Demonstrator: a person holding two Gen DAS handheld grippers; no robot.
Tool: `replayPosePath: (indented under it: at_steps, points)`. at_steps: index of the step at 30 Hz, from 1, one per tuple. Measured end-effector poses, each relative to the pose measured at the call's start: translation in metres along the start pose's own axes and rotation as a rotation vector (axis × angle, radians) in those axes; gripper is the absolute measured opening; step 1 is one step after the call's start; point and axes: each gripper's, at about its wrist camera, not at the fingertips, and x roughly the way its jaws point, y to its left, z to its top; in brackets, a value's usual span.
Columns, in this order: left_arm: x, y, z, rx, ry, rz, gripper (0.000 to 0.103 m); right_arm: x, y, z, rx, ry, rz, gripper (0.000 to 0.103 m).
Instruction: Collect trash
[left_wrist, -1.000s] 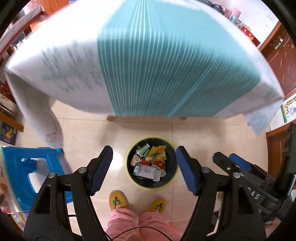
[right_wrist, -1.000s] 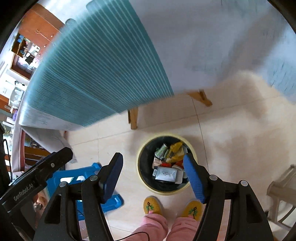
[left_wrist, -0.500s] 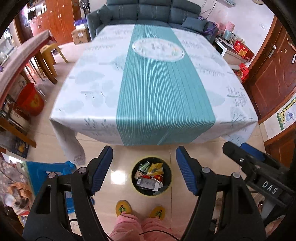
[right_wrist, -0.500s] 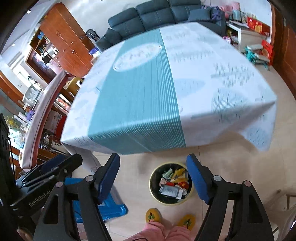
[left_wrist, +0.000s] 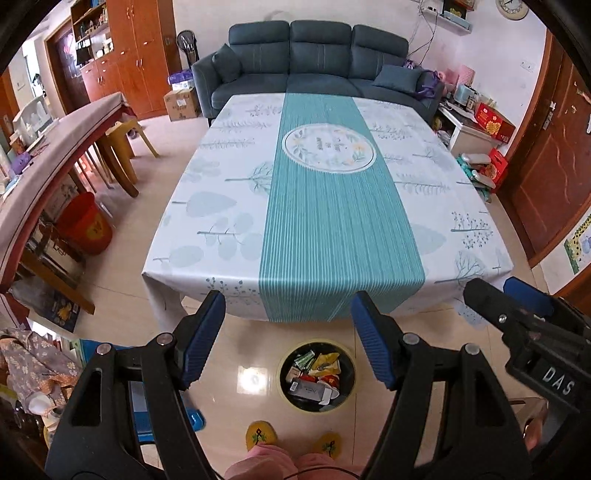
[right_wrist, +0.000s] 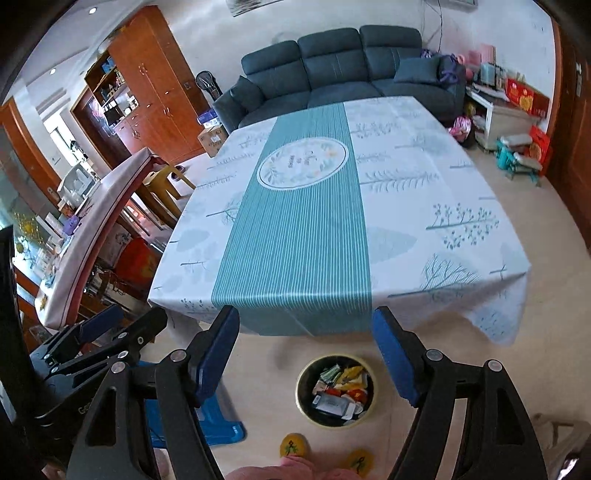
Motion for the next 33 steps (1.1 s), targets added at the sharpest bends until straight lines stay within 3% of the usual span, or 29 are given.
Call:
replayPosePath:
  at_steps: [10,33]
  points:
    - [-0.013,-0.022,0.009,0.057,-0.056,-0.016,0.068,-0.014,0.003,0.006,-0.031,-0.044,-0.046,0.076]
    - [-0.002,-0.026,0.015,0.034,-0.025,-0.035,0.068,-0.014,0.000,0.010,-0.048,-0.058,-0.050,0.076]
